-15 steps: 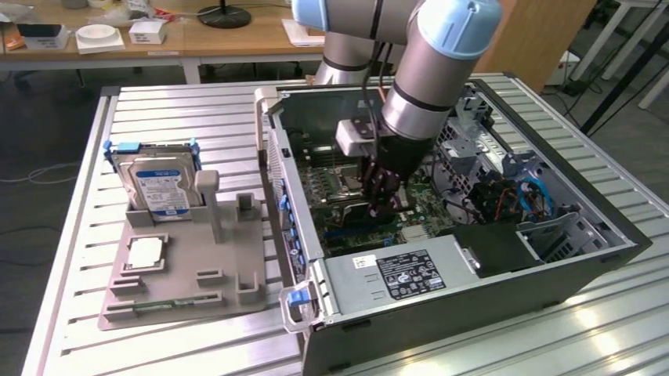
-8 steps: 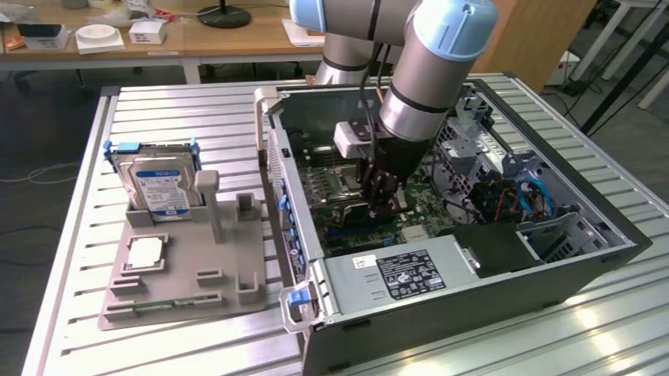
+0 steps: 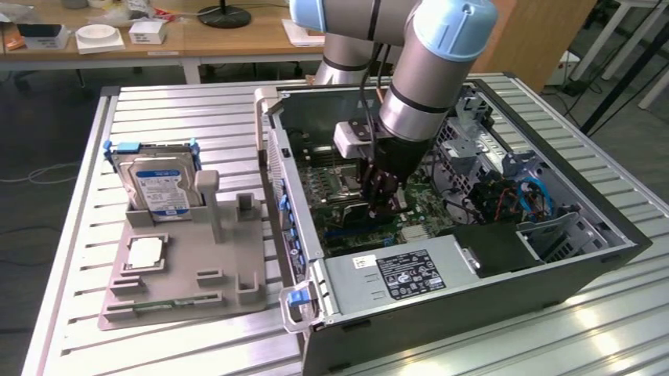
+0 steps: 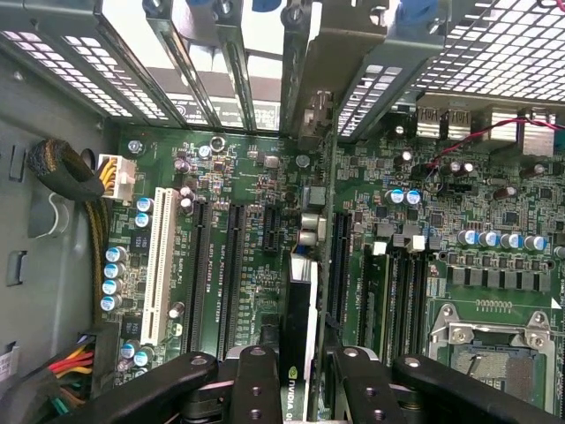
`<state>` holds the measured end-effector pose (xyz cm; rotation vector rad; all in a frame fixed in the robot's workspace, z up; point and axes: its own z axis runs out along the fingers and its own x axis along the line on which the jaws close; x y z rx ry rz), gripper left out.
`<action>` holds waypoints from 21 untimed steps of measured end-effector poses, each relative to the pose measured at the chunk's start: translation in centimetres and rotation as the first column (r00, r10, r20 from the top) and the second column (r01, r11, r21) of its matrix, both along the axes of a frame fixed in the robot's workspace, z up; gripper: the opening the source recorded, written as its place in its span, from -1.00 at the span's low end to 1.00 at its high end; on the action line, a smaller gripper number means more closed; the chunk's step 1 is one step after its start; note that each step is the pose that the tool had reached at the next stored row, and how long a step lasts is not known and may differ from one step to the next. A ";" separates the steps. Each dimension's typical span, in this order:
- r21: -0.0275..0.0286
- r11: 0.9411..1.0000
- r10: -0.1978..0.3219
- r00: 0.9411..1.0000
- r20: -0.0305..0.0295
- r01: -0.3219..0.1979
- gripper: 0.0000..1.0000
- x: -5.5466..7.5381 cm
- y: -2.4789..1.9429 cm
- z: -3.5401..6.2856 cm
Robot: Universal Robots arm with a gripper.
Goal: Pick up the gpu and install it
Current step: 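Insert the gpu into the slot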
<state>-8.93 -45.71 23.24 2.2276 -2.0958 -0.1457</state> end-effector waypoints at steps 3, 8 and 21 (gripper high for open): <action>0.000 1.000 0.000 1.000 0.000 0.000 -0.44 0.0 0.00 0.00; -0.001 1.000 0.000 1.000 0.000 0.000 -0.18 0.0 0.00 -0.01; -0.001 1.000 -0.001 1.000 0.000 0.001 0.18 -0.1 0.00 2.43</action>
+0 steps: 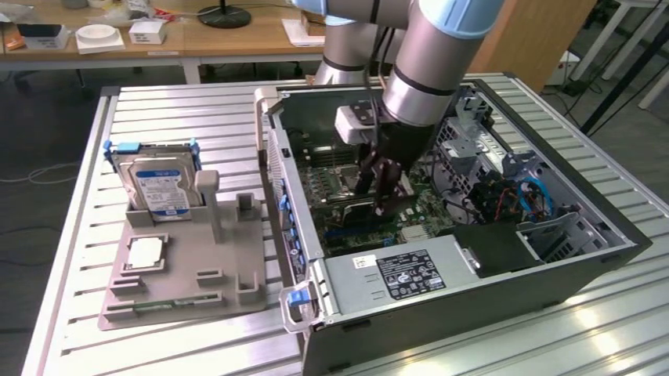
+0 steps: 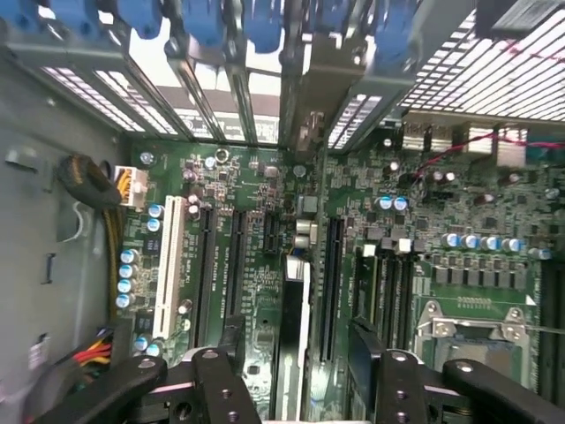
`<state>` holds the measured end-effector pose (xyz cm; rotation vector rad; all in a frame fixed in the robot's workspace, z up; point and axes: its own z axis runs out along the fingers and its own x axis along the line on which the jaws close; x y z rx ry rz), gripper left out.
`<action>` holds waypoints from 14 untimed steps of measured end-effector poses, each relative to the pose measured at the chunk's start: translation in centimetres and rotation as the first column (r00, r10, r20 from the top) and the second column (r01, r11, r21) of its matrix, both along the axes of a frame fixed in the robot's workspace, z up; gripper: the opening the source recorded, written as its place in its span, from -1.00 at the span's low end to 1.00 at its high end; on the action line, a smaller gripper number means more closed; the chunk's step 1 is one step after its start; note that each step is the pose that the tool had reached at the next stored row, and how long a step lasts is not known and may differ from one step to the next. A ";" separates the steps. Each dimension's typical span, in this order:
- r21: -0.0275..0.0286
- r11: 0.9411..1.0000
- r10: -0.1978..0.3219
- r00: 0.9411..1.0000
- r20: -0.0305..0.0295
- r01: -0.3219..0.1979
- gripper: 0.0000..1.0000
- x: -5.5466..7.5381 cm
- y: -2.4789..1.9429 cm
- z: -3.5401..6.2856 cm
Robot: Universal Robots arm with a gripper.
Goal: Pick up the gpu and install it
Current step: 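Insert the gpu into the slot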
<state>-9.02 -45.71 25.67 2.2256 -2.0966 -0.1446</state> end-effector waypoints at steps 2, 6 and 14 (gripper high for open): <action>0.000 1.000 -0.001 1.000 0.000 0.001 0.18 0.0 0.00 0.63; -0.001 1.000 -0.002 1.000 -0.002 0.002 0.18 0.0 0.00 2.37; -0.001 1.000 -0.002 1.000 -0.002 0.002 -0.22 0.0 0.00 2.50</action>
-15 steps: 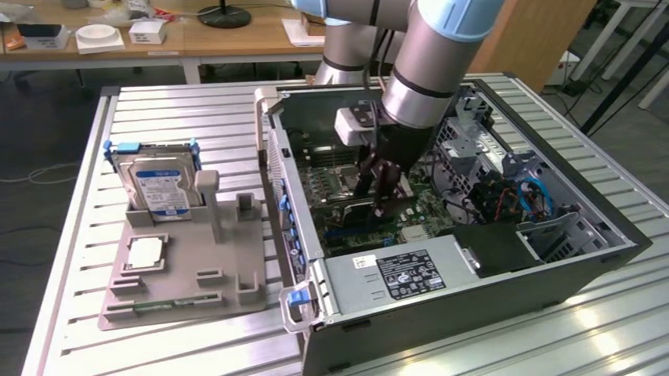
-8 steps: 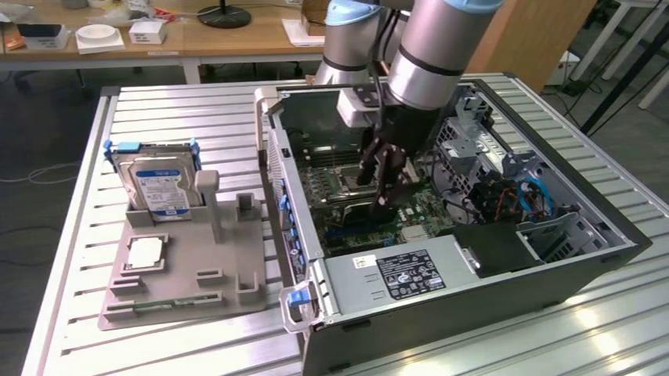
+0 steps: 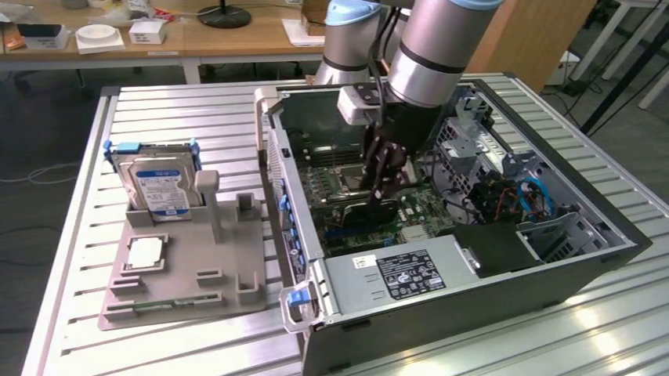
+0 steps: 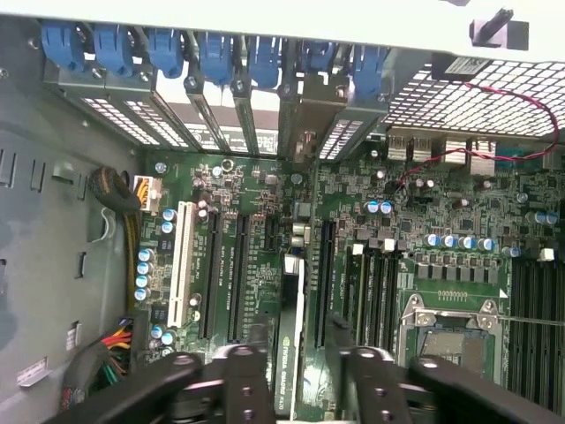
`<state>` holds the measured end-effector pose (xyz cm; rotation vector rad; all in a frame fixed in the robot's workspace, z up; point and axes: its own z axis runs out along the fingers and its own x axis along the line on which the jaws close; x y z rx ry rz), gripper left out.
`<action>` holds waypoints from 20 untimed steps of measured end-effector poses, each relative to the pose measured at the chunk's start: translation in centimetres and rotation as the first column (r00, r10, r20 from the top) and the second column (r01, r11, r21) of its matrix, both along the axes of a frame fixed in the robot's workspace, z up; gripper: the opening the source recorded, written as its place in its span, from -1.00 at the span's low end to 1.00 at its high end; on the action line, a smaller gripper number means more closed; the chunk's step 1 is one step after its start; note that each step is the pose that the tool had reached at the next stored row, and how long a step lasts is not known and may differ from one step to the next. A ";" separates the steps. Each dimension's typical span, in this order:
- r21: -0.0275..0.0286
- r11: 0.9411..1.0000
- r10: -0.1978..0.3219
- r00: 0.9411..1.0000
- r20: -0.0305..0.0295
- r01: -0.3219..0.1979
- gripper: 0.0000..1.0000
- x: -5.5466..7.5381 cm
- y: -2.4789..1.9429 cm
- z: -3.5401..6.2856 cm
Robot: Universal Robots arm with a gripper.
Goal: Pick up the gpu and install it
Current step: 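Insert the gpu into the slot, then press down on the gpu until it lock into place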
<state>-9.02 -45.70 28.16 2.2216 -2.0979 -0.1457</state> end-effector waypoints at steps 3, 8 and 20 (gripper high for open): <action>0.000 1.000 0.000 1.000 0.000 0.000 -0.45 0.0 0.00 0.02; 0.000 1.000 0.000 1.000 0.000 0.000 -0.79 0.0 0.00 0.04; 0.000 1.000 0.000 1.000 0.000 0.000 -0.79 0.0 0.00 0.11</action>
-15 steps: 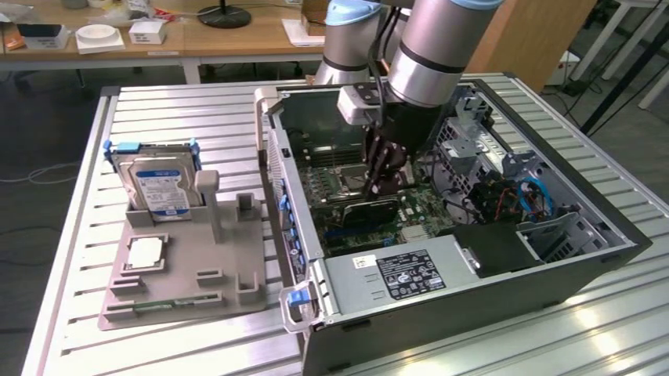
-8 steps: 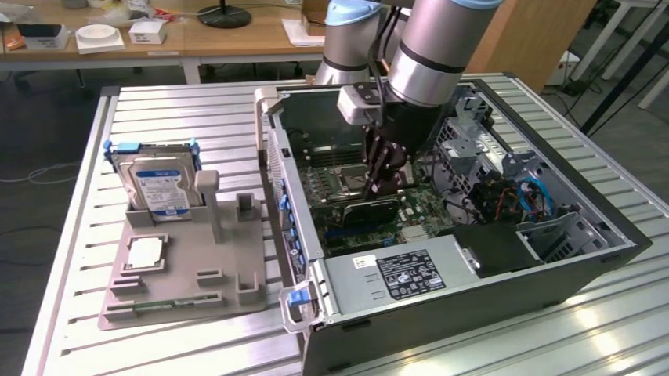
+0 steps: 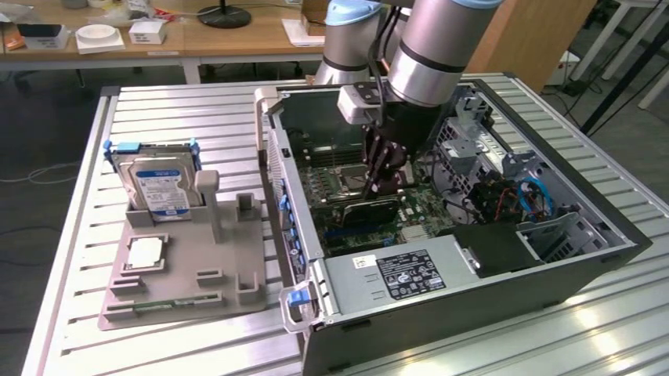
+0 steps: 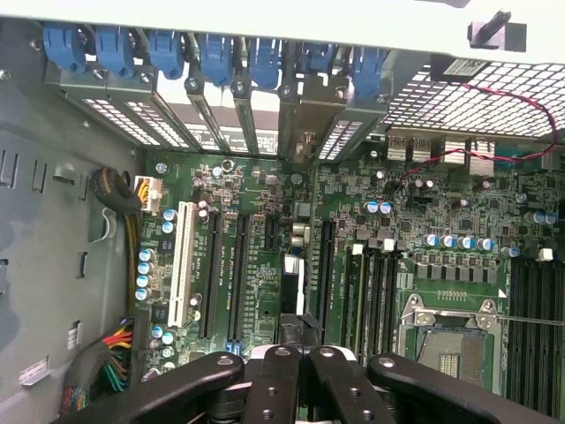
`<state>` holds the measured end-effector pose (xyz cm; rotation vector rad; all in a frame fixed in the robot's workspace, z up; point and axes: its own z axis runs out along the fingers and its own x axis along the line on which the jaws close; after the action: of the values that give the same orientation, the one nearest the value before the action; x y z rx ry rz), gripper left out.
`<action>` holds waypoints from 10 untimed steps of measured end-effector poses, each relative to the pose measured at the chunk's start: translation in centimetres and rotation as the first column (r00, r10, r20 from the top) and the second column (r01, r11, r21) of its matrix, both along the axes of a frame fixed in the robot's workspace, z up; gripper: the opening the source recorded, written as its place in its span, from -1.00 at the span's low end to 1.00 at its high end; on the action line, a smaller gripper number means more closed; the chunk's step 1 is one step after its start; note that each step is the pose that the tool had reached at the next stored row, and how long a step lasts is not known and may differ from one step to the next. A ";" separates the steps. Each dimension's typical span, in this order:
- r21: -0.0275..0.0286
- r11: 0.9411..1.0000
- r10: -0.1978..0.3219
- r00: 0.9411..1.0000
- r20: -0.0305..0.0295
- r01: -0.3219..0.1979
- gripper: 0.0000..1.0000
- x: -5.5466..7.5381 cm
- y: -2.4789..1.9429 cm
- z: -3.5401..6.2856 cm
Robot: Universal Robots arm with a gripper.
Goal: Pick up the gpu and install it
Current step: 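Press down on the gpu until it lock into place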
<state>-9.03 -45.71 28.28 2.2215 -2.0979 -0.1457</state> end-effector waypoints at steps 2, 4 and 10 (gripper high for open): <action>0.000 1.000 0.000 1.000 0.000 0.000 -0.79 0.0 0.00 0.01; 0.000 1.000 0.000 1.000 0.000 0.000 -0.79 0.0 0.00 0.01; -0.003 1.000 0.000 1.000 0.000 0.000 -0.79 -0.8 0.00 -0.80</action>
<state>-9.85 -45.71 27.47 2.2203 -2.0968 -0.1425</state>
